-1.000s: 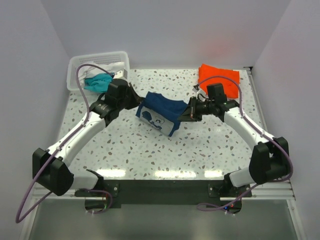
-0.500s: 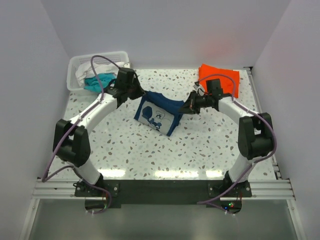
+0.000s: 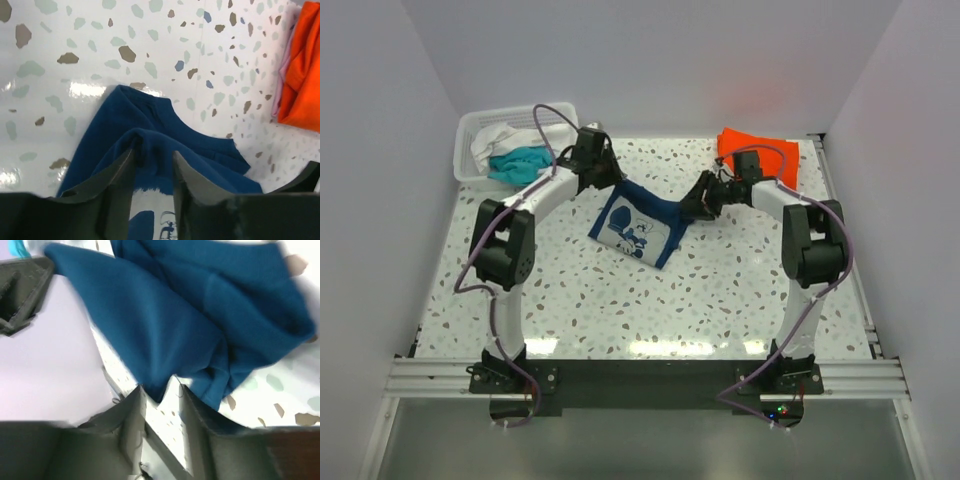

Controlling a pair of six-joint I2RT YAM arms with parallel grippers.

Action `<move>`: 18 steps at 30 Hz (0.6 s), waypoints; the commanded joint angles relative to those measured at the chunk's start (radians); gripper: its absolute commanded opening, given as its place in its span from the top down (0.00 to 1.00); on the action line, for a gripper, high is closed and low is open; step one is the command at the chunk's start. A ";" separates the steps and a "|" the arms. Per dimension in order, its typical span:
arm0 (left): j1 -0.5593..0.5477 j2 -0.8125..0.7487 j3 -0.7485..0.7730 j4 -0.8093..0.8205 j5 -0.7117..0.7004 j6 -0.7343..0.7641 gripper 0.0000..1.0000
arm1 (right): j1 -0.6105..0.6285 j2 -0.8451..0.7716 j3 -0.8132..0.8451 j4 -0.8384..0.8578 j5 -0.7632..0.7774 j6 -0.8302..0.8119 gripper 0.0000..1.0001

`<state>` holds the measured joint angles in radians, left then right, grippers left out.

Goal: Fold and stack the t-shirts
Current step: Fold the tshirt

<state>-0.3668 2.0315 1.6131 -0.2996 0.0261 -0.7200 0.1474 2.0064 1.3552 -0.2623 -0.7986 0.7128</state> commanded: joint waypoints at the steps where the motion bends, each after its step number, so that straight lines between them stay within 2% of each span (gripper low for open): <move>1: 0.016 0.055 0.093 0.036 0.012 0.028 0.56 | -0.022 0.023 0.090 0.029 0.053 -0.006 0.46; 2: 0.016 0.076 0.128 0.012 0.005 0.028 0.13 | -0.025 0.029 0.107 0.020 0.053 -0.015 0.02; 3: 0.016 0.084 0.146 -0.001 -0.009 0.031 0.00 | -0.025 0.034 0.152 -0.003 0.058 -0.047 0.01; 7: 0.016 0.081 0.191 -0.032 -0.017 0.050 0.00 | -0.025 -0.020 0.176 -0.032 0.090 -0.090 0.01; 12: 0.014 0.023 0.114 0.025 0.046 0.062 0.00 | 0.001 -0.104 0.087 0.006 0.096 -0.115 0.01; 18: 0.000 0.062 0.097 0.074 0.161 0.067 0.00 | 0.125 -0.092 0.108 0.023 0.119 -0.144 0.01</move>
<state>-0.3611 2.1082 1.7084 -0.2920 0.1036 -0.6838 0.2008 1.9324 1.4464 -0.2676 -0.6952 0.6033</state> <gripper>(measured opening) 0.997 0.986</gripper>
